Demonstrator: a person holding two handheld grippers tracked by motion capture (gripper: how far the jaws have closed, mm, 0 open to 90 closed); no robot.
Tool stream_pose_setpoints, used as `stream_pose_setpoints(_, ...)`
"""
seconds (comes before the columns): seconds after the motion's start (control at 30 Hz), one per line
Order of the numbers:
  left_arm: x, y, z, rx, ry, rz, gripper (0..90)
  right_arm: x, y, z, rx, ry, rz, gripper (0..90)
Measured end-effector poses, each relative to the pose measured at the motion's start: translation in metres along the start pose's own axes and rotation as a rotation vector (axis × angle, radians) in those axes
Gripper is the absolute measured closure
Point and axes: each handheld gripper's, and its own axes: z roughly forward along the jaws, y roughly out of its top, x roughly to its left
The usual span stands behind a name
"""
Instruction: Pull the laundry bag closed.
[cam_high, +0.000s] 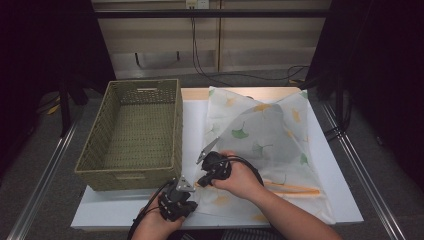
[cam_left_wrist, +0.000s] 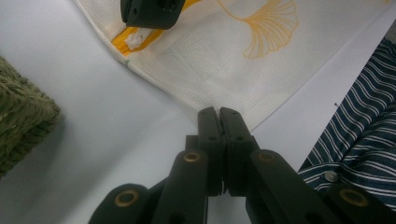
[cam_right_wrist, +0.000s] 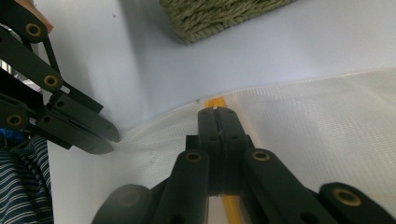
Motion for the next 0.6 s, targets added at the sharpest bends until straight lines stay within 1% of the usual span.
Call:
stream_pose_setpoints(0.03,-0.001,0.000,0.001,-0.007,0.005,-0.004,88.4,0.000,0.000,0.000,-0.004,0.000,-0.006,90.0)
stream_pose_setpoints(0.1,0.000,0.000,0.000,-0.002,0.001,-0.004,88.3,-0.001,0.000,0.004,0.009,0.002,-0.006,90.0)
stream_pose_setpoints(0.17,0.001,0.000,-0.001,0.007,-0.005,0.014,88.4,0.000,0.000,0.007,0.005,0.002,0.008,89.3)
stream_pose_setpoints(0.2,0.000,0.000,0.000,-0.008,-0.004,-0.006,88.4,-0.001,-0.001,0.008,0.005,0.008,-0.001,89.4)
stream_pose_setpoints(0.23,0.000,0.000,0.000,-0.005,-0.005,-0.003,88.3,-0.002,-0.001,0.008,-0.001,0.008,0.000,90.0)
stream_pose_setpoints(0.27,0.000,0.000,0.000,0.003,-0.002,-0.006,88.3,-0.002,-0.001,0.008,0.000,0.011,0.001,90.0)
stream_pose_setpoints(0.3,0.000,0.000,0.000,0.001,0.000,-0.006,88.3,-0.002,-0.001,0.008,-0.001,0.013,0.008,90.0)
stream_pose_setpoints(0.37,0.000,0.000,0.000,0.003,-0.002,-0.005,88.3,-0.003,-0.001,0.006,-0.015,0.004,0.002,90.0)
stream_pose_setpoints(0.4,0.000,0.000,0.000,-0.001,-0.003,-0.006,88.3,-0.004,-0.001,0.005,-0.021,0.012,0.010,90.0)
stream_pose_setpoints(0.43,0.002,0.000,-0.001,0.008,-0.006,0.008,88.3,-0.004,-0.001,0.003,-0.029,0.018,0.016,90.0)
stream_pose_setpoints(0.47,0.002,0.000,-0.001,0.010,-0.004,0.008,88.2,-0.005,-0.001,0.001,-0.034,0.021,0.012,90.0)
stream_pose_setpoints(0.5,0.000,0.000,-0.001,-0.003,-0.007,-0.015,88.0,-0.005,-0.001,-0.001,-0.038,0.024,0.012,90.0)
stream_pose_setpoints(0.53,0.000,0.001,-0.002,-0.005,-0.005,-0.015,86.7,-0.005,-0.001,-0.003,-0.041,0.028,0.023,90.0)
stream_pose_setpoints(0.57,0.000,0.001,-0.002,-0.022,-0.022,-0.033,83.7,-0.005,-0.001,-0.005,-0.045,0.026,0.016,90.0)
stream_pose_setpoints(0.6,0.002,0.002,-0.005,-0.015,-0.021,-0.018,80.6,-0.005,-0.001,-0.007,-0.047,0.029,0.014,90.0)
